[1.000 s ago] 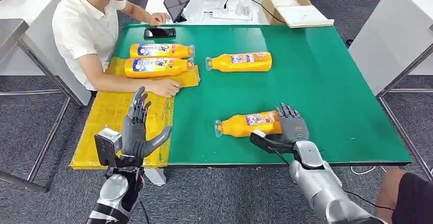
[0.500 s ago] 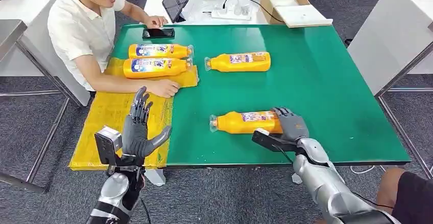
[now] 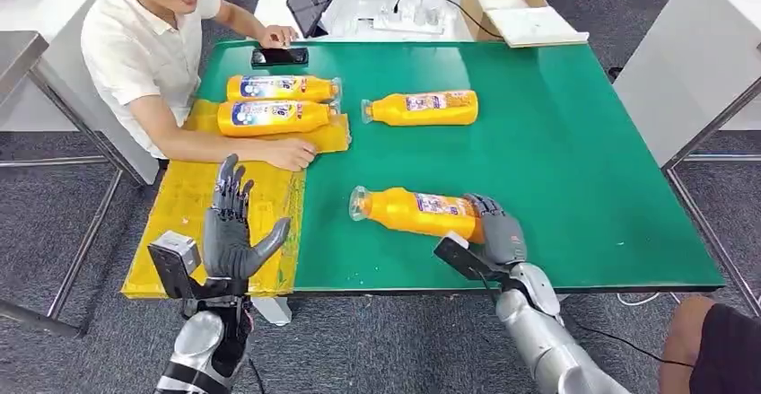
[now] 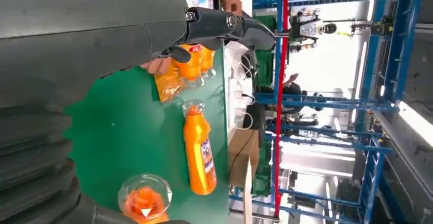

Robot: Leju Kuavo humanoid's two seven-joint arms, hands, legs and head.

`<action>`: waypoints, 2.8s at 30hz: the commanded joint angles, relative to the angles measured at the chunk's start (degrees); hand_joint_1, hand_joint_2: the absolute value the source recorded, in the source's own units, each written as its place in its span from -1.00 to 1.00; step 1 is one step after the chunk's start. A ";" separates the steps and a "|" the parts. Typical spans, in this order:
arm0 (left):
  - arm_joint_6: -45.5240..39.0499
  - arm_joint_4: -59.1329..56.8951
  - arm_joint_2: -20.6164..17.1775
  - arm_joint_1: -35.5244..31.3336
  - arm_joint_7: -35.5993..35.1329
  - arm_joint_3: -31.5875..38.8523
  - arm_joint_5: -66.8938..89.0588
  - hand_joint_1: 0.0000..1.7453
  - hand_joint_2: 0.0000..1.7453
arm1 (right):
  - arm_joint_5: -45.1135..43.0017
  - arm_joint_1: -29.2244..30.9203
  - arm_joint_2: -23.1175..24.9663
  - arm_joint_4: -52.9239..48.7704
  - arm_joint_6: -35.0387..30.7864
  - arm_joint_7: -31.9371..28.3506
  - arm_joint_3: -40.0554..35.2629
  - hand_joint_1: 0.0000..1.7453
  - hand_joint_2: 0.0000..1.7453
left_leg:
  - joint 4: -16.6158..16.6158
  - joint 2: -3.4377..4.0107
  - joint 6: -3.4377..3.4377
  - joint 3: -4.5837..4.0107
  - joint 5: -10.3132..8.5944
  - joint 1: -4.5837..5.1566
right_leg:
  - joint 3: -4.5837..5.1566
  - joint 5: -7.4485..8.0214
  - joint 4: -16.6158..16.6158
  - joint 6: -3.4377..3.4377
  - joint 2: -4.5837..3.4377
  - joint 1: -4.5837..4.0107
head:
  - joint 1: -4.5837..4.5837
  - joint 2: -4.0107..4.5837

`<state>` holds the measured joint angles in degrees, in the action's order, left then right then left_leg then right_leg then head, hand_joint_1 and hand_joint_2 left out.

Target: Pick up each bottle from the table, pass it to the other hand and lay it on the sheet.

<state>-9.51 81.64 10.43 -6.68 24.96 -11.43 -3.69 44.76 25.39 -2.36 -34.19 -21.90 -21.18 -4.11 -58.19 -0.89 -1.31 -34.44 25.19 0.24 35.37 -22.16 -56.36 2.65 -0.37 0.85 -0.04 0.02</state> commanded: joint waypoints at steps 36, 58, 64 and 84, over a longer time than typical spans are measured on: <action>2.62 -0.52 2.29 0.79 1.28 -11.43 -0.74 -1.00 1.00 | -24.93 -13.06 15.10 -22.87 1.96 -8.36 -21.91 1.00 1.00 | 0.05 0.11 0.13 0.15 0.18 -0.13 | -0.15 -0.23 0.05 -0.02 -0.02 -0.11 | -0.02 0.00; -1.77 1.89 1.98 0.71 3.67 -12.22 -2.04 -1.00 1.00 | -23.12 -12.90 15.56 -16.43 1.66 -8.46 -26.84 1.00 1.00 | 0.07 -0.02 0.10 0.02 0.11 -0.10 | -0.01 -0.21 0.05 0.01 0.08 -0.08 | -0.02 0.00; -1.32 -2.69 0.94 -1.74 1.60 -13.75 -0.21 1.00 1.00 | -16.99 -11.99 14.83 -15.41 -2.44 -8.22 -29.77 1.00 1.00 | 0.11 -0.01 0.12 0.14 0.12 -0.12 | -0.12 -0.23 0.09 -0.01 0.10 -0.10 | 0.00 0.00; 13.50 -10.13 -1.01 -4.75 -7.75 -14.02 -10.30 1.00 1.00 | -22.34 -13.50 14.98 -21.03 -2.46 -14.05 -28.21 -1.00 1.00 | 0.09 0.04 0.11 0.09 0.12 -0.10 | -0.05 -0.20 0.07 0.00 0.03 -0.08 | -0.02 0.00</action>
<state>-4.24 79.80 12.57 -7.90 21.26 -22.86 -7.24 25.11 11.52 12.72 -53.68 -25.27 -30.60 -29.29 -58.17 -0.92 -1.30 -34.65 25.23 0.18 35.61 -22.29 -56.36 2.77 -0.37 0.83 -0.07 0.02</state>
